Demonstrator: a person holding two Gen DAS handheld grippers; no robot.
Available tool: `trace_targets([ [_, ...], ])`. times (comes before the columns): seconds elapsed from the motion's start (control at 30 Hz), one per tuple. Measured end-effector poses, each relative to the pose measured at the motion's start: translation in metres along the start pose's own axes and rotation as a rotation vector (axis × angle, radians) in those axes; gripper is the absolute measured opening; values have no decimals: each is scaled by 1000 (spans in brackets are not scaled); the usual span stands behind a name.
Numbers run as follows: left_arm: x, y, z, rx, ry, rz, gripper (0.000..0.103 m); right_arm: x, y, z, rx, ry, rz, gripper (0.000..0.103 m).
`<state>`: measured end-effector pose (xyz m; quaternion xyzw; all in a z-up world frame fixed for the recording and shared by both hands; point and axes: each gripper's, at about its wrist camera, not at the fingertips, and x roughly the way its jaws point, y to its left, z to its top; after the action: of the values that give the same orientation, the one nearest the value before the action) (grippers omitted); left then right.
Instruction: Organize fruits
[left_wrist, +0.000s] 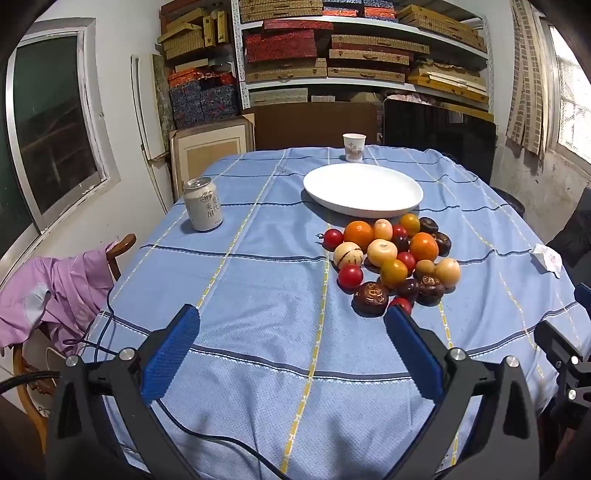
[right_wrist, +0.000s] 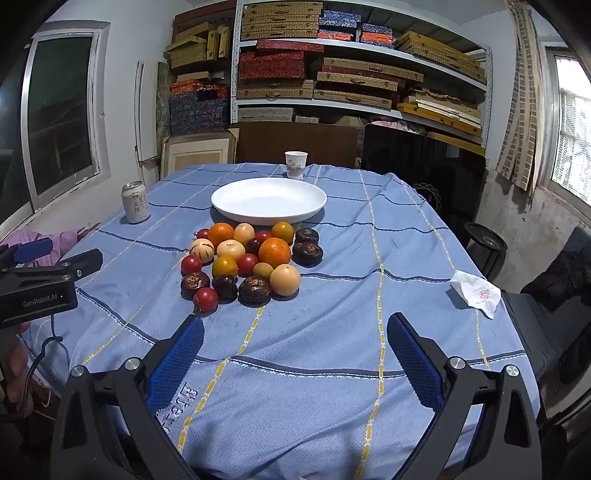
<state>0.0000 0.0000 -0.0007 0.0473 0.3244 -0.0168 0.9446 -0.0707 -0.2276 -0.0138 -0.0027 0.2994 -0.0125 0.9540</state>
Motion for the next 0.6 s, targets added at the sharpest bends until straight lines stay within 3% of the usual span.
trace_targets([
  [0.6,2,-1,-1,-2,0,3,99,4,-2,0,6,7,-1,100],
])
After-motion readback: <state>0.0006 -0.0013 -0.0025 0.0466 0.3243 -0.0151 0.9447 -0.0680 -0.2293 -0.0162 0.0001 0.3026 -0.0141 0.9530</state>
